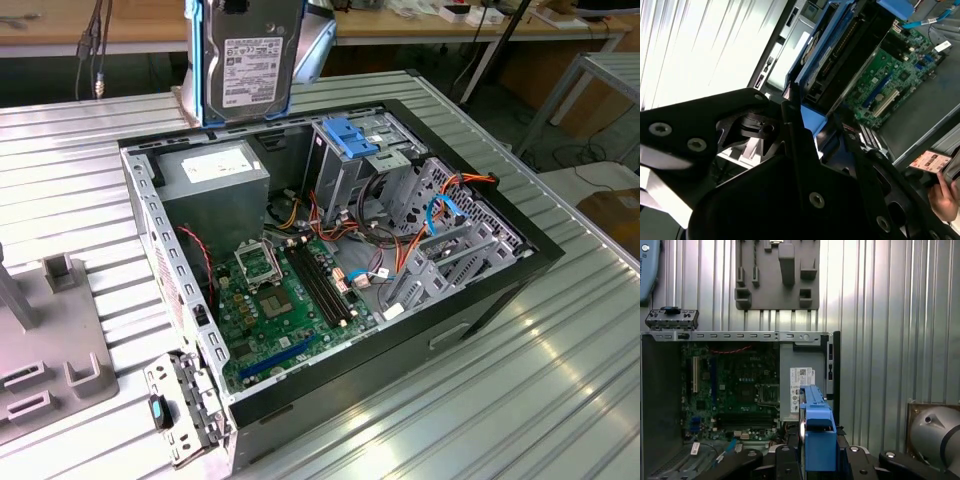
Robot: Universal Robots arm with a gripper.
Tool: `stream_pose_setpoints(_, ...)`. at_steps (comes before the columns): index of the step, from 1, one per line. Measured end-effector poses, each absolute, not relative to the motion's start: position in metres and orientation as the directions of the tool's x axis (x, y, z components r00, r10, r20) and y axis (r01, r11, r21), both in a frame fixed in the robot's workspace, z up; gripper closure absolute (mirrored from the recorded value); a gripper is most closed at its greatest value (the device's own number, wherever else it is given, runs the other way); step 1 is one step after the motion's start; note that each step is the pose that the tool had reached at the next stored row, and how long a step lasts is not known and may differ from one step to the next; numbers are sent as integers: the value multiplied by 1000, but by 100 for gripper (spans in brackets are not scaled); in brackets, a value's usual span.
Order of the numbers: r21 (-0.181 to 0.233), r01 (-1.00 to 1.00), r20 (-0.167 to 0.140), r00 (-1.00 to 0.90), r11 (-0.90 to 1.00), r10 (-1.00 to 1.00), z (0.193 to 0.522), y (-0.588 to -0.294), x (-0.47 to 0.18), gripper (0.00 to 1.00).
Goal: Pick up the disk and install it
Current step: 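Pick up the disk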
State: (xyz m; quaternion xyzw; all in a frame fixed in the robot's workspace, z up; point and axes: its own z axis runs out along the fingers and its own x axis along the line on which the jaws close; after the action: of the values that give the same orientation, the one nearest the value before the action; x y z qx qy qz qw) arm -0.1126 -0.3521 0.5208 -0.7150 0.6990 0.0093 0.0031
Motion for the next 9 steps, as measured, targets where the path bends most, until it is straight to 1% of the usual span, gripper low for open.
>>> stream_pose_setpoints(9, 9, -1000, -18, 22, -23, -1000, 521, -352, -85, 63)
